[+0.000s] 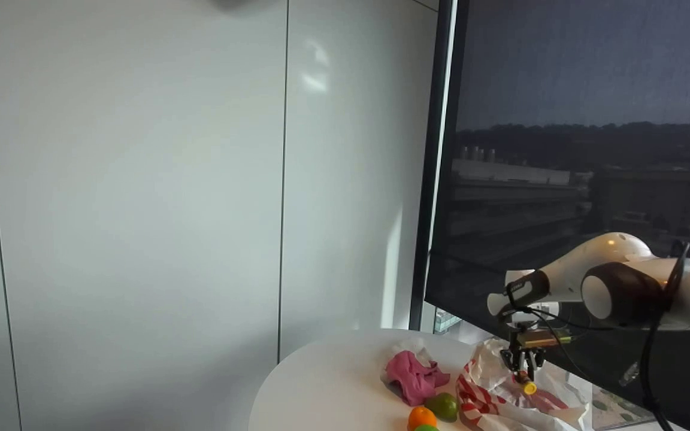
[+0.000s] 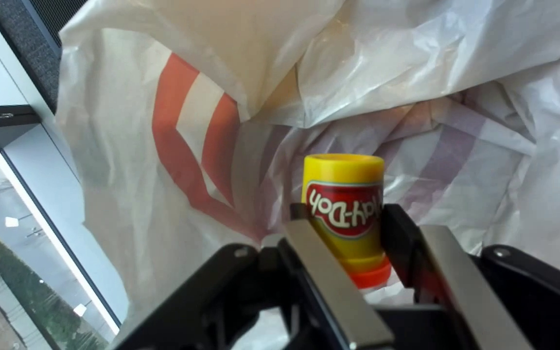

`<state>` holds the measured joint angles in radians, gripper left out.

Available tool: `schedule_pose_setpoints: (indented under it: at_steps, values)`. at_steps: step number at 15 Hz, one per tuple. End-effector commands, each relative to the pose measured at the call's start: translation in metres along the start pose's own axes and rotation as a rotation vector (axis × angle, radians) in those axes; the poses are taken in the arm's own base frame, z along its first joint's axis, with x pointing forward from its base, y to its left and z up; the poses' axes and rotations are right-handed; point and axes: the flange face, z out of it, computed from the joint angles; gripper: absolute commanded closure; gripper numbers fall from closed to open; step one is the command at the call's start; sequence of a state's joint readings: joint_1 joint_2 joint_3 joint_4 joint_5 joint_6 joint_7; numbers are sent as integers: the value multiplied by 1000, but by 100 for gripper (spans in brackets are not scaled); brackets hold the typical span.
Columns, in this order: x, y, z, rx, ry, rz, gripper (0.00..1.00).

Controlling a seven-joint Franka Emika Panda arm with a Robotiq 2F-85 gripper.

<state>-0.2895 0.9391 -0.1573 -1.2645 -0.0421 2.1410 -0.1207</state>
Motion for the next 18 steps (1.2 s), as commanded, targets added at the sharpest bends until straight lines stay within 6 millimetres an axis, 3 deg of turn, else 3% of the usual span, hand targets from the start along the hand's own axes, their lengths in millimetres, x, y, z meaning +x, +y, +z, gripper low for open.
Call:
schedule_pose_setpoints:
  at_steps: [1, 5, 9, 11, 14, 18]
  values:
    - [-8, -49, -66, -21, -35, -96, 78]
    - [-28, -128, -127, -32, -111, -292, 78]
    - [-51, -206, -145, -21, -157, -500, 77]
    - [-63, -241, -132, -14, -164, -600, 77]
    - [-79, -270, -92, -12, -211, -688, 78]
    - [-97, -258, -20, -59, -274, -723, 78]
